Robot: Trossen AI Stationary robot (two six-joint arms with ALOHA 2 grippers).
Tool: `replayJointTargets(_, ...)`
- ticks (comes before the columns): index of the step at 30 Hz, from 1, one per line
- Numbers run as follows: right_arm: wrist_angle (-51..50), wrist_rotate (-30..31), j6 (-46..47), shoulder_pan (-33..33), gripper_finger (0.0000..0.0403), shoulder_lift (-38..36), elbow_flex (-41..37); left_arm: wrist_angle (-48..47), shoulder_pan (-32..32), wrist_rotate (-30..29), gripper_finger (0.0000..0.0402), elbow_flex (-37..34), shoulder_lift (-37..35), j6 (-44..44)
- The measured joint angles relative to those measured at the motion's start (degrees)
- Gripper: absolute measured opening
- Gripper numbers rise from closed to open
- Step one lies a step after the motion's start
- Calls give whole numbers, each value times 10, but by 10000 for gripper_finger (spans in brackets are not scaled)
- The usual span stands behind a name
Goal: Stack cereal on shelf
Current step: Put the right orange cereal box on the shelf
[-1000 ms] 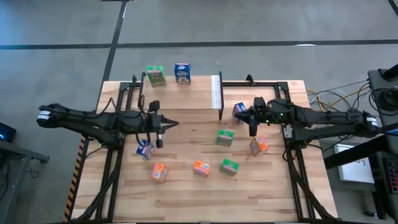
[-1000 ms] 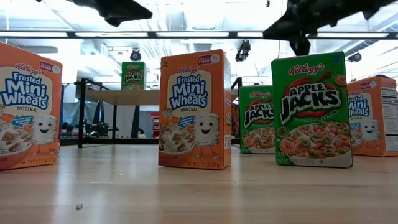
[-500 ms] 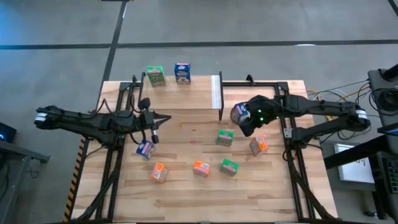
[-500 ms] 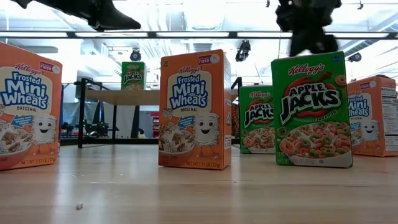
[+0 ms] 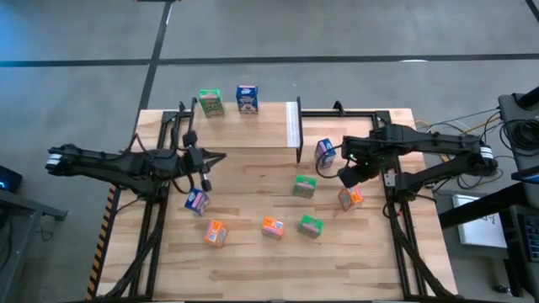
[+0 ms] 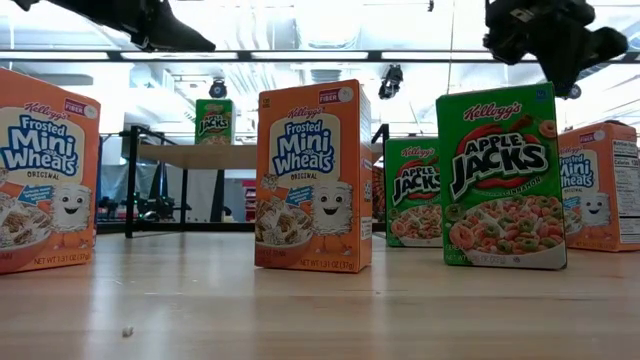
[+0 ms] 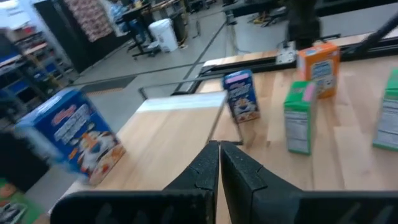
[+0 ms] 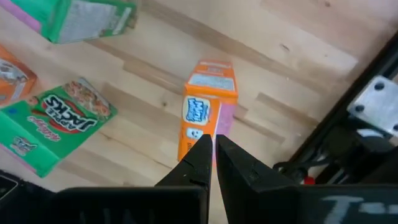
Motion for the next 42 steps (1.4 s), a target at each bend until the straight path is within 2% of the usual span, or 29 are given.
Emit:
replayJointTargets(3,1,0,26,12,20,-4,-13,-4,0,-11,0,0,-3,-2)
replayJointTargets(6,6,-11,41,28,46,-2,-25,-5,0,-10,0,0,-3,-2)
replayJointTargets(16,55,-12,69,75,213,29,-61,-7,0,-10,0,0,-2,-2)
replayJointTargets(22,56,2,70,76,270,49,-62,-8,0,-10,0,0,1,-2)
replayJointTargets(26,57,17,67,77,277,63,-62,-8,0,-10,0,0,3,-2)
replayJointTargets(30,62,34,66,82,267,80,-62,-10,0,-10,0,0,3,-2)
replayJointTargets(42,66,39,66,86,197,118,-62,-11,0,-9,0,0,5,-2)
